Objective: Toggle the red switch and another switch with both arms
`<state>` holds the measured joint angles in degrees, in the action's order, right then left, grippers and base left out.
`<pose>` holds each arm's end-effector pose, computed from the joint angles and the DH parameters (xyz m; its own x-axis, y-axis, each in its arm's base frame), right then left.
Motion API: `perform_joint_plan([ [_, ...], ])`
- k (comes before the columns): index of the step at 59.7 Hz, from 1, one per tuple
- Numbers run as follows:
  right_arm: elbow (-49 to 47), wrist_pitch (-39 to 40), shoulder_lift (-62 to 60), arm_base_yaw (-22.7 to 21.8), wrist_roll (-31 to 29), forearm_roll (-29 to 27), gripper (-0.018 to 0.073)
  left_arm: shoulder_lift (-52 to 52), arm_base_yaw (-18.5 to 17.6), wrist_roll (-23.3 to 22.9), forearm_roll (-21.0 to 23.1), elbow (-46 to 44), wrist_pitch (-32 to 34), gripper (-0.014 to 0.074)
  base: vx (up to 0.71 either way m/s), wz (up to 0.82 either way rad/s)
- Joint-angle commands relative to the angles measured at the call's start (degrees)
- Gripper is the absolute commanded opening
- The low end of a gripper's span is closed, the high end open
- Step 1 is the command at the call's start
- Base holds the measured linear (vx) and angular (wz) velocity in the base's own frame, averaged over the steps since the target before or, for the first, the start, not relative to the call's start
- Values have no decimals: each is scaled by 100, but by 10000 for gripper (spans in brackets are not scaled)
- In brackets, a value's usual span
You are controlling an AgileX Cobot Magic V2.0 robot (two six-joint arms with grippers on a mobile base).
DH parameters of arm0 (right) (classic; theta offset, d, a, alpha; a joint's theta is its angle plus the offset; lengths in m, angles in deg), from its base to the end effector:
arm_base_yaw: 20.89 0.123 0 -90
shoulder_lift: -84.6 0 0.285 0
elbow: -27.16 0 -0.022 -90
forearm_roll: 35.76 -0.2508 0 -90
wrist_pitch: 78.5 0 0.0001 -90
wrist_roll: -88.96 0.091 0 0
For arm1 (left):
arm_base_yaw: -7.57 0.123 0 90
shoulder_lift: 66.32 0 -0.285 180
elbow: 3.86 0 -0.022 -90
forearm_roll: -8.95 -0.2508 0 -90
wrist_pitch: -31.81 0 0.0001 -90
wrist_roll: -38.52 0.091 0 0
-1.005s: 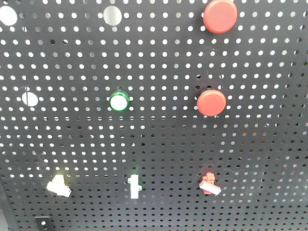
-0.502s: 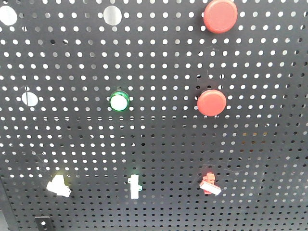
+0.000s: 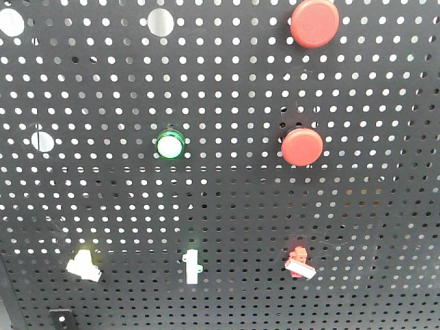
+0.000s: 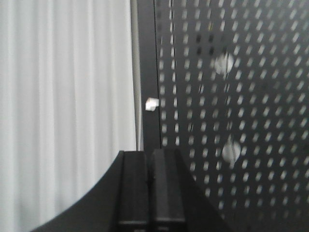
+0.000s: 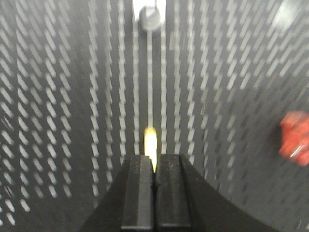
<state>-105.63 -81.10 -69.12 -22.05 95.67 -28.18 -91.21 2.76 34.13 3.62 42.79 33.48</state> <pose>0.0670 -0.0019 0.3634 0.2403 -0.0199 -0.9705 0.0297 0.9995 -0.0132 0.0577 -0.0051 0.3744 0.3442 -0.0125 -0.9388 0.0808 0.9966 0.0163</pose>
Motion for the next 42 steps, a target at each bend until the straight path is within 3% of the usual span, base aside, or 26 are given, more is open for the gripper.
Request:
perform_joint_plan([
  [1, -195, 440, 431, -18, -4, 9, -6, -416, 11, -73, 18, -190, 159, 3, 0, 0],
  [33, -188, 506, 860, -18, 37, 9, -6, -1390, -12, -13, 355, -190, 35, 3, 0, 0],
  [42, -188, 506, 860, -18, 37, 9, -6, -1737, -496, 324, 305, -190, 74, 3, 0, 0],
])
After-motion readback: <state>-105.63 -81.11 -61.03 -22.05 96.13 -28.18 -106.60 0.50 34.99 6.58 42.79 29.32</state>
